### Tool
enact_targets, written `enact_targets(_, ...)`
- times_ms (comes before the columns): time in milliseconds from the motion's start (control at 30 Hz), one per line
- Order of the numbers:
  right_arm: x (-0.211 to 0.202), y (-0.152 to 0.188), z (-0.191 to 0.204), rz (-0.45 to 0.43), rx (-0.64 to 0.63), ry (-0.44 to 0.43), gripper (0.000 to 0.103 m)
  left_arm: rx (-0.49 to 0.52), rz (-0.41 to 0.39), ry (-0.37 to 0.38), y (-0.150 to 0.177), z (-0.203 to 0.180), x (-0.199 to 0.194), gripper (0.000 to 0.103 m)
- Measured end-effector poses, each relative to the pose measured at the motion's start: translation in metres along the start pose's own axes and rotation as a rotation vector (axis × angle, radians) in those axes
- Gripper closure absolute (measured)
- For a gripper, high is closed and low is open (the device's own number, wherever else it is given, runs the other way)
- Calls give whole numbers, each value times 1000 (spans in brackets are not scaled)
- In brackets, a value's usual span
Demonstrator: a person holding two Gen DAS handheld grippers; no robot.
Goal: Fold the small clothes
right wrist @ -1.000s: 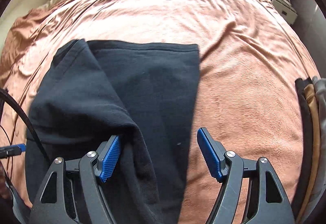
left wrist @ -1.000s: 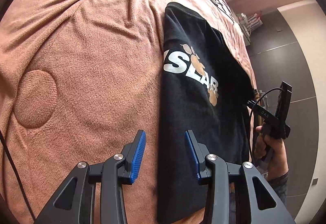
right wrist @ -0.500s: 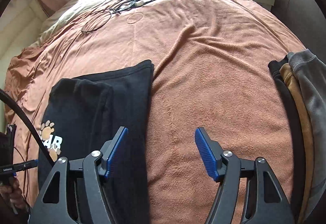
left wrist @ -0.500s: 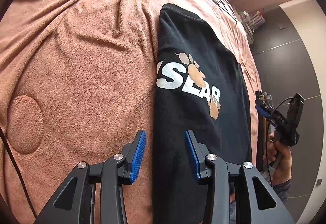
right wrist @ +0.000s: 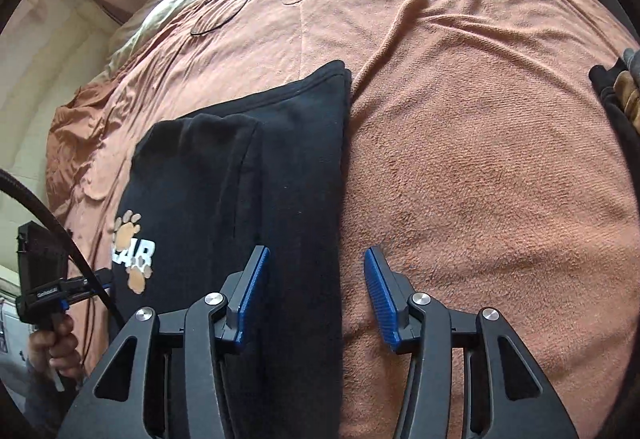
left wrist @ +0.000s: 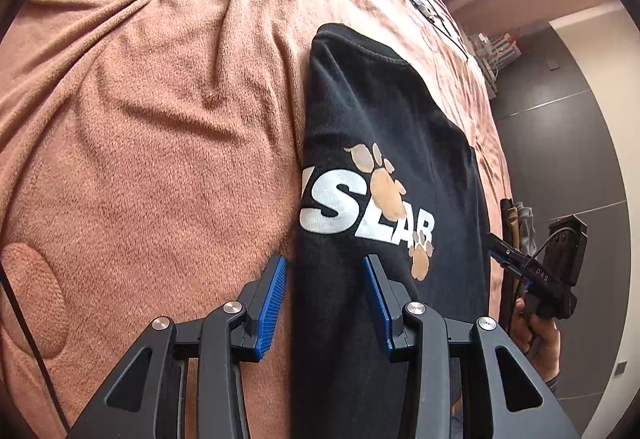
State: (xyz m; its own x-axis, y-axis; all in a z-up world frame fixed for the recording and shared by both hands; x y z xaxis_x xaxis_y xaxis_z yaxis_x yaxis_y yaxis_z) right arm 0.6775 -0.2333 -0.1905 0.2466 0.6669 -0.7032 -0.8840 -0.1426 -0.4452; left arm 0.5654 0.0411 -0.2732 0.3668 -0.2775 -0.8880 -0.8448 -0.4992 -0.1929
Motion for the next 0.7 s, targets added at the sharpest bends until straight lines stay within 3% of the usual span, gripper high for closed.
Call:
enact_targets(167,4,0,-9,17,57,-99,45,-11,-1,19,-17,-2,7,61)
enact_targets(700,51,-41,-25,28,49,-281,45,-31,-23,40,-72,-6,26,64)
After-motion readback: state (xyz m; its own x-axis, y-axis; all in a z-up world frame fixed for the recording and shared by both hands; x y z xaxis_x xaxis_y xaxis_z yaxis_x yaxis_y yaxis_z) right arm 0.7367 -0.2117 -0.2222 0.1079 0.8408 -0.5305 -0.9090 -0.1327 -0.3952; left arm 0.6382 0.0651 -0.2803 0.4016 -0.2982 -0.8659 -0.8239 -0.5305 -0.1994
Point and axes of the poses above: each gripper's, at about its wrist camera, not at the fingertips, and x roughly the way its jaws point, z to its left, y to its underside, the point moved 8 cm from there along x, roughly the way its jaws point, and after that the axes turned 14 degrees about -y, right-handed, at the moved point
